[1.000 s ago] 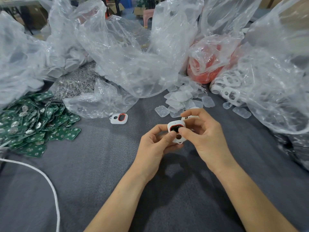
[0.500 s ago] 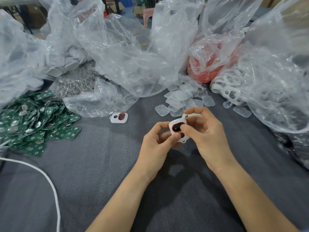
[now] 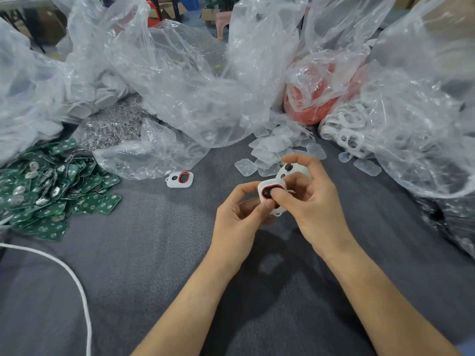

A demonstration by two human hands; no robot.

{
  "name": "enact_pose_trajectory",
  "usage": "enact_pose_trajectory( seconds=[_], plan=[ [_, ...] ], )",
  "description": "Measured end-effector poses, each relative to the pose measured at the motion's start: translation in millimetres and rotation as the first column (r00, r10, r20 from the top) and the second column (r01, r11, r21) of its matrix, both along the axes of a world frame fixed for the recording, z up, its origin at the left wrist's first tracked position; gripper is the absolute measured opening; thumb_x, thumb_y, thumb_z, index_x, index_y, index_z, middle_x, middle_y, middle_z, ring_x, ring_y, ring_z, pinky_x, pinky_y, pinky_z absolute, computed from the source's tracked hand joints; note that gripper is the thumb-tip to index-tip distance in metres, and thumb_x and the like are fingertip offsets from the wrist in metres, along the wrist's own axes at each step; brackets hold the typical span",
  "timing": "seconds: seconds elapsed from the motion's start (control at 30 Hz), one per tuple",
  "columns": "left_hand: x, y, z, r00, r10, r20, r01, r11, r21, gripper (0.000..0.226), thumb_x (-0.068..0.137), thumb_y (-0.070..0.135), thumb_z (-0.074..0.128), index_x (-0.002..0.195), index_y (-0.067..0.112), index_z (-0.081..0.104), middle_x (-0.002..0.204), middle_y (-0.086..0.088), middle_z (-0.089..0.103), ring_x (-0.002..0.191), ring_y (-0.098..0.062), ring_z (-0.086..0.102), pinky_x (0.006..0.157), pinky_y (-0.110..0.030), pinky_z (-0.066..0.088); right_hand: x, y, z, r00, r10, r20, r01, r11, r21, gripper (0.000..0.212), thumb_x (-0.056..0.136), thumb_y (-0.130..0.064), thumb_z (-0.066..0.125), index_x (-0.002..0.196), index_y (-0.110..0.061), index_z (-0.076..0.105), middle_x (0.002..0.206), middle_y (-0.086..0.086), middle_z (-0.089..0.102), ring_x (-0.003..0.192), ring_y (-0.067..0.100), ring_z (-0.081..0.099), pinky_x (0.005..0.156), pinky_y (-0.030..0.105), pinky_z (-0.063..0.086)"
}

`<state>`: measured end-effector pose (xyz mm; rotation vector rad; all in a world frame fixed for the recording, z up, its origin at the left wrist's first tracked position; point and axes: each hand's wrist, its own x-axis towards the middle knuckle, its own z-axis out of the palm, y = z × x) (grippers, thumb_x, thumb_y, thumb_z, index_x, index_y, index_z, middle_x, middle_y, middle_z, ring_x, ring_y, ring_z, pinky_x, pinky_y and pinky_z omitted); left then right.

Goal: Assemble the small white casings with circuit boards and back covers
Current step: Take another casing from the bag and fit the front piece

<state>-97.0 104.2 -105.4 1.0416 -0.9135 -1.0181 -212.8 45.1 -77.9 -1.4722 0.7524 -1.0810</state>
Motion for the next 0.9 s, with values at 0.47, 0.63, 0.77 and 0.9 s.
enact_pose_trajectory(
  seconds=[0.47,0.63,0.77,0.9],
  plan=[
    [1.9,0.3,-1.1,0.999,0.036,-0.037,-0.035,0.999,0.015,0.015,0.089,0.028,0.062,0.097,0.015,0.063,0.091,-0.007,0.066,0.08,-0.015,0.063,0.062,-0.026,0.053,-4.8,-2.5,2.7,0.994,0.074,-0.075,-0.077,0.996,-0.034,0.048,0.081,0.002,0.068,0.116,-0.028,0.054,0.07,0.0,0.063,0.067,0.01,0.066,0.067,0.018,0.052],
    [1.0,-0.9,-2.3,0.997,0.073,-0.038,-0.073,0.997,-0.006,0.02,0.082,0.025,0.061,0.096,0.011,0.063,0.095,-0.009,0.068,0.087,-0.018,0.064,0.082,-0.037,0.054,-3.0,-2.1,0.9,0.999,0.035,-0.018,-0.035,0.999,0.027,0.044,0.079,0.001,0.07,0.11,-0.028,0.057,0.072,-0.001,0.069,0.07,0.012,0.067,0.067,0.019,0.053],
    [0.7,-1.3,-3.6,0.993,0.103,-0.053,-0.104,0.995,-0.005,0.021,0.08,0.027,0.066,0.095,0.013,0.065,0.096,-0.01,0.069,0.09,-0.022,0.064,0.091,-0.044,0.05,-2.0,-0.7,1.8,1.0,-0.001,-0.003,0.001,1.0,0.02,0.042,0.08,0.0,0.071,0.107,-0.029,0.059,0.076,-0.002,0.072,0.072,0.01,0.069,0.067,0.016,0.052],
    [3.6,-2.5,-4.9,0.992,0.076,-0.101,-0.074,0.997,0.016,0.024,0.083,0.026,0.065,0.1,0.007,0.065,0.096,-0.009,0.07,0.091,-0.021,0.065,0.087,-0.037,0.054,-2.0,-0.4,3.0,0.999,0.008,-0.051,-0.009,1.0,-0.023,0.042,0.079,-0.004,0.073,0.106,-0.034,0.059,0.079,0.004,0.071,0.075,0.015,0.07,0.072,0.021,0.054]
  ],
)
